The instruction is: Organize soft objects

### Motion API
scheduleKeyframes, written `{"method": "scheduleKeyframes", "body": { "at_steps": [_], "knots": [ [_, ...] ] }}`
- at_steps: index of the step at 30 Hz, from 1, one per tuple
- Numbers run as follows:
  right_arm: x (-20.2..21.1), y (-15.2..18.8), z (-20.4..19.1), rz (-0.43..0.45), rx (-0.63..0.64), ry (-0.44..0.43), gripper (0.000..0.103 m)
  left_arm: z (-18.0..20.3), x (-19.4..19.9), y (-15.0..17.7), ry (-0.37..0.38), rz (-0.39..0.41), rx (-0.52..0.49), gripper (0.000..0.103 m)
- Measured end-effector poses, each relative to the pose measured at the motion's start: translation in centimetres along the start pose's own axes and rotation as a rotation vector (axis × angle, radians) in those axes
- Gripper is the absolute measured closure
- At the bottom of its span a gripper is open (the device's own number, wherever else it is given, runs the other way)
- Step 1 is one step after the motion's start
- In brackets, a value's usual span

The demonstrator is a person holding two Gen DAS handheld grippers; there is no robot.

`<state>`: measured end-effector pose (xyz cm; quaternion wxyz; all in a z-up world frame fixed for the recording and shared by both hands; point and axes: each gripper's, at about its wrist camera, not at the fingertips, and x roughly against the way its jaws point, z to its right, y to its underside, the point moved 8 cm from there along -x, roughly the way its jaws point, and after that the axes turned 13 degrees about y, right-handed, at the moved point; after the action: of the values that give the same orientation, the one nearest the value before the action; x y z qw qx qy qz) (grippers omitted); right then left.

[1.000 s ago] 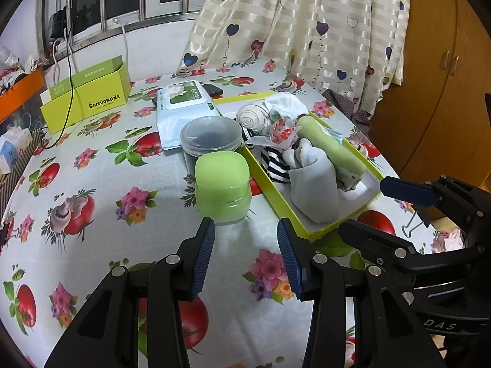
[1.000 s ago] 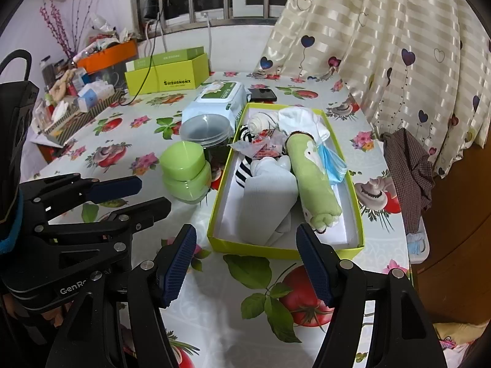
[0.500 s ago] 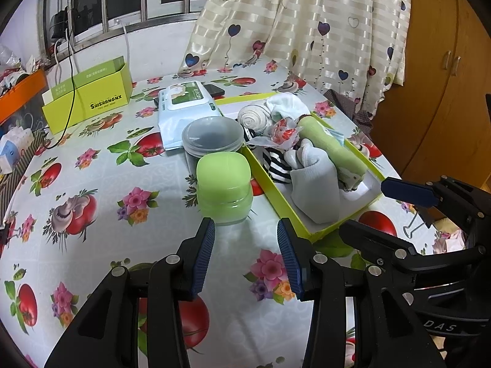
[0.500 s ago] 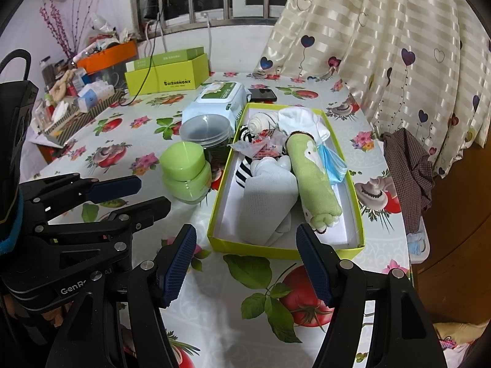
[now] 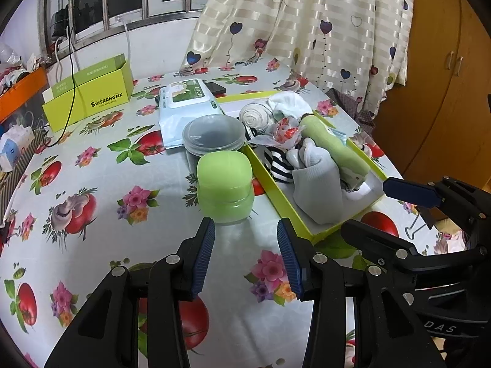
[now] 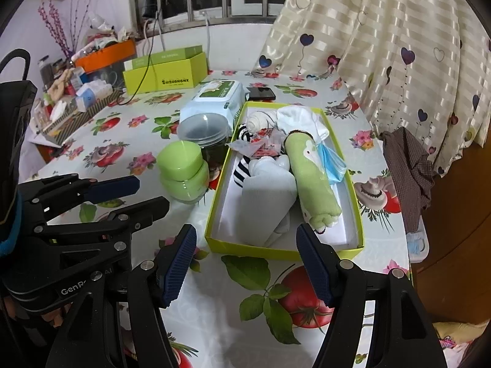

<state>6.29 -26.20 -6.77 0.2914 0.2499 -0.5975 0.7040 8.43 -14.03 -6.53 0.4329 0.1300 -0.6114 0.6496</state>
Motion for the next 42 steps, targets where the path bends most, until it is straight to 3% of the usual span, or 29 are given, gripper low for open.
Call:
{"method": "scheduleKeyframes", "body": {
  "at_steps": [42],
  "knots": [
    [-0.20, 0.04, -0.04, -0.005, 0.001, -0.002, 0.035, -0.14, -0.30, 0.31, 0.000, -0.010, 0.008, 0.059]
  ]
}}
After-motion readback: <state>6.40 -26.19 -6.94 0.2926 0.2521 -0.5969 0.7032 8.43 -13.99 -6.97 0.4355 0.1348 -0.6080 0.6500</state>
